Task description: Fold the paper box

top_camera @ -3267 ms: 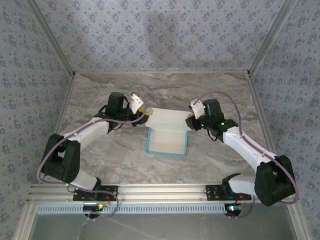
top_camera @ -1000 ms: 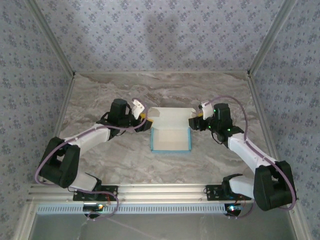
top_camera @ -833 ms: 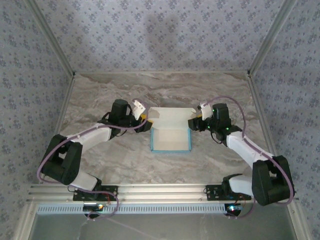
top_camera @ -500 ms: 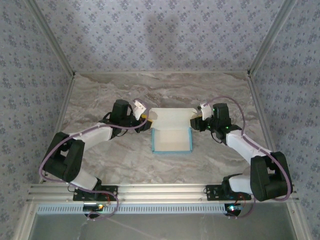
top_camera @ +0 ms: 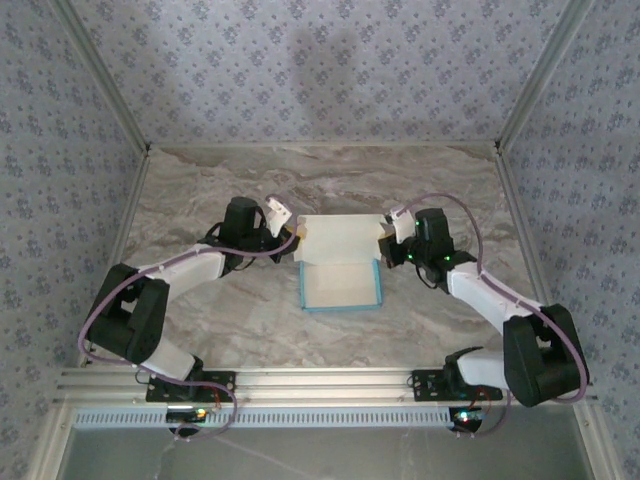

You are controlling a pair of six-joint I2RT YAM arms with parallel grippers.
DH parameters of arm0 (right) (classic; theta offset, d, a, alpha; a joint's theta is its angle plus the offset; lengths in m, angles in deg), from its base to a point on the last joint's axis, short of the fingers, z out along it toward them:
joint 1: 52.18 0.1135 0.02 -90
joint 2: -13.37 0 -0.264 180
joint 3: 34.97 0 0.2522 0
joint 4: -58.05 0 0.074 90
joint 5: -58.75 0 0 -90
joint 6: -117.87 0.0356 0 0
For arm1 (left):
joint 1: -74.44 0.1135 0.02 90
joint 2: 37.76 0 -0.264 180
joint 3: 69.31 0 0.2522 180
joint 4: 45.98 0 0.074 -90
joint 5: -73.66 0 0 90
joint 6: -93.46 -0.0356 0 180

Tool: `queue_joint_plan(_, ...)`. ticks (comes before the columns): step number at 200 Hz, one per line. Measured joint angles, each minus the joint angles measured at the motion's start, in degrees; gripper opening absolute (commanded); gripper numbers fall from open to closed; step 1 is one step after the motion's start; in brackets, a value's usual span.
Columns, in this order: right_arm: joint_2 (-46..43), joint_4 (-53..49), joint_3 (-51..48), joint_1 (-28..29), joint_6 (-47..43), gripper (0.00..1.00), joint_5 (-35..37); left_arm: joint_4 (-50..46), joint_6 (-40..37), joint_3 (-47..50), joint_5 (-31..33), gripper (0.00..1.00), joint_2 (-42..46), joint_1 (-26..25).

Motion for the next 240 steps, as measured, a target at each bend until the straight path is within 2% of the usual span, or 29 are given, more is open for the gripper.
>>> queue_joint_plan(21, -1.7, 0.1, -1.0, 1.6, 1.3, 0.00, 3.7, 0.2, 0.3, 0.0, 2.8, 0.01, 0.1, -1.2)
queue_joint_plan(45, -4.0, 0.7, -2.9, 3.0, 3.5, 0.00, 7.6, 1.2, 1.2, 0.1, 7.3, 0.08, 0.7, -3.4)
queue_joint_plan(66, -6.1, 2.9, -4.2, 4.2, 5.7, 0.00, 10.1, 3.9, 2.6, 1.3, 10.7, 0.26, 2.0, -4.7)
queue_joint_plan(75, -6.9, 4.2, -4.7, 4.7, 6.3, 0.00, 10.8, 6.0, 3.5, 2.4, 11.6, 0.29, 2.5, -4.9)
queue_joint_plan(101, -8.5, 6.4, -5.9, 5.1, 7.1, 0.00, 12.3, 11.1, 4.4, 6.2, 12.8, 0.22, 3.2, -5.3)
queue_joint_plan(149, -8.8, 7.4, -6.5, 4.4, 7.3, 0.00, 13.0, 14.8, 5.4, 8.0, 13.1, 0.24, 3.1, -5.2)
queue_joint_plan(167, -8.8, 7.4, -6.5, 4.3, 7.1, 0.00, 13.0, 15.5, 5.2, 8.0, 13.2, 0.18, 3.1, -5.0)
queue_joint_plan(190, -8.7, 7.4, -6.5, 4.0, 6.6, 0.00, 12.6, 15.7, 4.2, 7.9, 12.2, 0.00, 3.1, -4.6)
queue_joint_plan(223, -7.7, 7.3, -6.3, 3.9, 6.4, 0.00, 12.6, 15.0, 3.6, 7.5, 10.8, 0.00, 3.1, -4.5)
queue_joint_plan(240, -7.6, 7.3, -6.2, 4.4, 7.1, 0.00, 13.1, 15.0, 4.0, 7.5, 12.4, 0.00, 3.1, -4.9)
